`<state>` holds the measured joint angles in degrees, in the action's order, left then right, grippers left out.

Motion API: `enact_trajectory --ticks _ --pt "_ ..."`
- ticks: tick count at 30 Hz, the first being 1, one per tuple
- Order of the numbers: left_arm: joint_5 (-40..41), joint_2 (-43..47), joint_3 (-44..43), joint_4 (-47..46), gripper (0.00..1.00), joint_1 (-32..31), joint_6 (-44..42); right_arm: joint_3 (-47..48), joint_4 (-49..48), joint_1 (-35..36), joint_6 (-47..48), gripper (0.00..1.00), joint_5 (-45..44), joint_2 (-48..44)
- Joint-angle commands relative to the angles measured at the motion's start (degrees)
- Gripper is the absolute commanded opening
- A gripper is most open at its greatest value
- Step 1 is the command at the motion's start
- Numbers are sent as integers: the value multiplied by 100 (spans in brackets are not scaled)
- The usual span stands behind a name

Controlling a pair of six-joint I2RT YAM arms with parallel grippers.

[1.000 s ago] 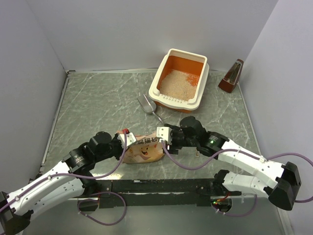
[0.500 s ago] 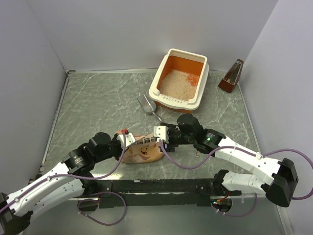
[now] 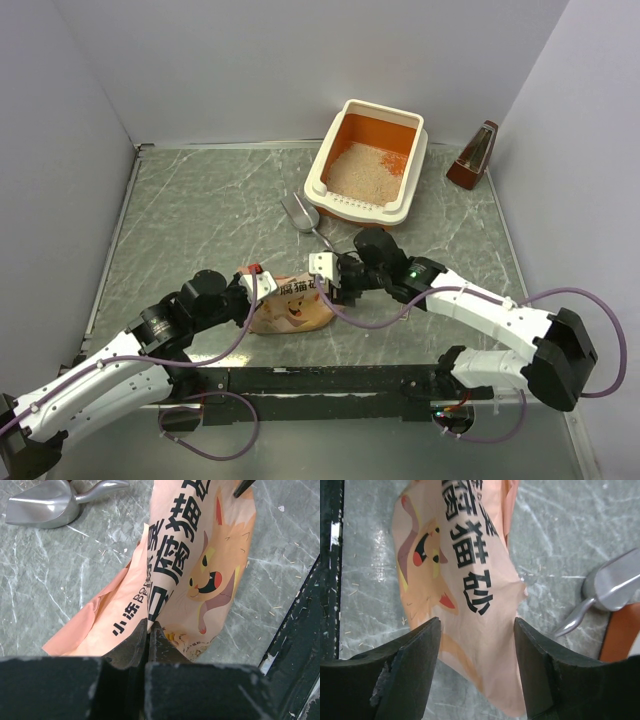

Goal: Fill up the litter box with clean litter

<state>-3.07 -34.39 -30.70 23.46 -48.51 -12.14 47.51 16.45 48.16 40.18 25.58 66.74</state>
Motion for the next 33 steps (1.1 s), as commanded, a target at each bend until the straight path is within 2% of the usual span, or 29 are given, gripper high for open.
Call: enact_trajectory --ticks 1,2,3,5,6,7,8,9,14,16,18,20,21,24,29,33 --pt "175 38 -85 -483 1 35 72 92 86 -237 130 62 500 233" --pt "184 64 -77 -492 1 35 63 127 261 -307 156 58 648 269" --pt "193 82 -77 -492 1 35 63 206 349 -351 174 46 737 348" --pt "210 125 -68 -483 1 35 63 276 543 -413 183 31 869 418" --pt "219 143 -50 -483 1 35 71 329 718 -439 183 13 869 462" --pt "280 169 -50 -483 1 35 63 364 789 -439 183 4 843 471" --pt "289 196 -50 -483 1 35 71 399 886 -439 183 0 826 480" --pt "290 213 -33 -474 1 35 80 513 1235 -465 200 0 825 480" --pt "658 275 -33 -386 1 35 54 497 1607 -492 -115 0 684 86" --pt "545 301 -33 -412 9 35 19 356 1572 -501 -221 0 781 -152" --pt "20 380 -68 -439 23 35 -7 329 1546 -510 -257 0 825 -231" --pt "-481 398 -120 -474 26 35 -60 364 1616 -501 -257 0 904 -223" --pt "-936 381 -164 -500 33 35 -78 373 1616 -501 -265 0 931 -223" --pt "-1475 100 -287 -527 46 43 -139 321 1537 -509 -274 0 1019 -267" --pt "-2065 -752 -569 -729 50 35 -315 259 1388 -501 -301 0 1203 -311" --pt "-1987 -1288 -718 -975 51 26 -569 294 1449 -501 -248 0 1282 -311"
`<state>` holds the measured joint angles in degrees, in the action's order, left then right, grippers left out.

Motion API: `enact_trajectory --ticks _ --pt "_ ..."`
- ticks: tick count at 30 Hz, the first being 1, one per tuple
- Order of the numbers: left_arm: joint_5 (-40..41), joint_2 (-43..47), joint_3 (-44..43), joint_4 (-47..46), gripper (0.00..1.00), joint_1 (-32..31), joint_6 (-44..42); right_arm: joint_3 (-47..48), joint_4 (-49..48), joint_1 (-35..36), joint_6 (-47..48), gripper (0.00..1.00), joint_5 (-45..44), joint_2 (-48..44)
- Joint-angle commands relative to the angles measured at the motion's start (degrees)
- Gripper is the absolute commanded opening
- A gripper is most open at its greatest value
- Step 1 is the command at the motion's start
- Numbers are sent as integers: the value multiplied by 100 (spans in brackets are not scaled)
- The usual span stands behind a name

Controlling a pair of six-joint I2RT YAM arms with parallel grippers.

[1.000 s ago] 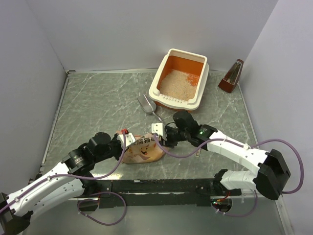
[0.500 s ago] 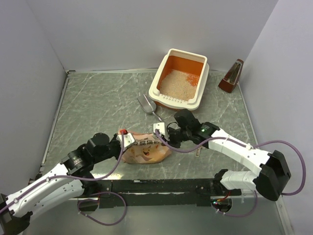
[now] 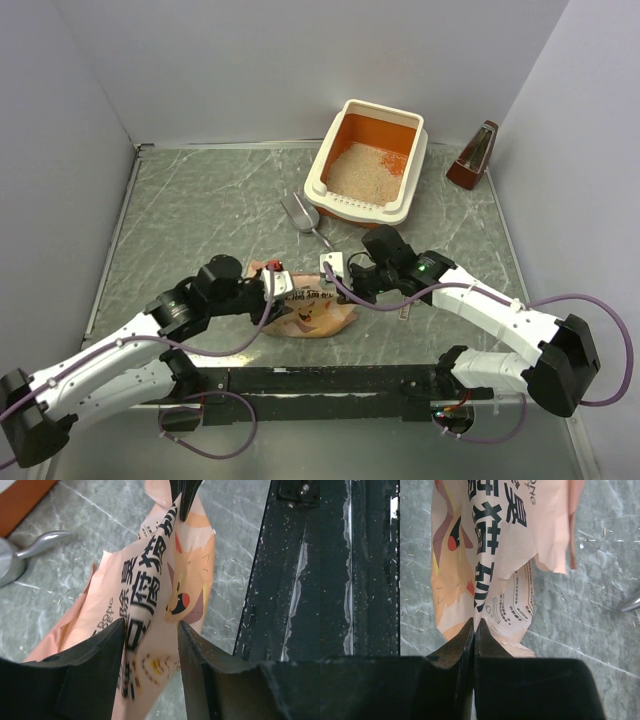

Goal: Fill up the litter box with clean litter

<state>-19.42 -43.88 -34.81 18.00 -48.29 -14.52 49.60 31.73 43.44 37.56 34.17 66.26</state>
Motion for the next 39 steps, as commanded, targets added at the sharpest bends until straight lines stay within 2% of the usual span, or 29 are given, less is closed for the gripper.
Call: enact_trajectory --ticks 1,4,6,7,8,9,16,17,19,22,25,28,33,39 --pt "-335 -532 -325 -472 51 13 -384 76 -96 -29 14 0 441 -289" --pt "-404 -901 -430 -482 51 4 -534 32 -132 -11 32 0 494 -403" --pt "-536 -1034 -509 -420 45 4 -560 49 -114 -29 23 0 468 -430" --pt "-571 -1096 -501 -377 39 4 -578 58 -105 -29 14 0 459 -430" --pt "-572 -1114 -466 -350 15 4 -587 58 -105 -29 14 0 441 -421" --pt "-493 -1114 -431 -332 1 4 -569 67 -96 -20 6 0 415 -412" --pt "298 -36 184 -332 1 -5 -525 23 -114 -29 -135 0 73 -412" --pt "333 80 246 -306 1 -5 -534 14 -175 -29 -161 4 107 -438" --pt "299 265 308 -314 1 -5 -508 5 -272 -20 -196 31 352 -534" --pt "193 257 299 -332 1 -5 -455 23 -561 -11 -258 44 642 -736" --pt "114 152 290 -367 1 4 -429 145 -668 129 -249 53 775 -764" --pt "70 64 255 -385 1 -5 -402 365 -624 393 -232 54 802 -537" --pt "70 107 281 -402 1 -5 -358 664 -790 937 -223 55 362 35" --pt "61 213 325 -446 1 -5 -341 796 -1273 991 -276 55 283 510"
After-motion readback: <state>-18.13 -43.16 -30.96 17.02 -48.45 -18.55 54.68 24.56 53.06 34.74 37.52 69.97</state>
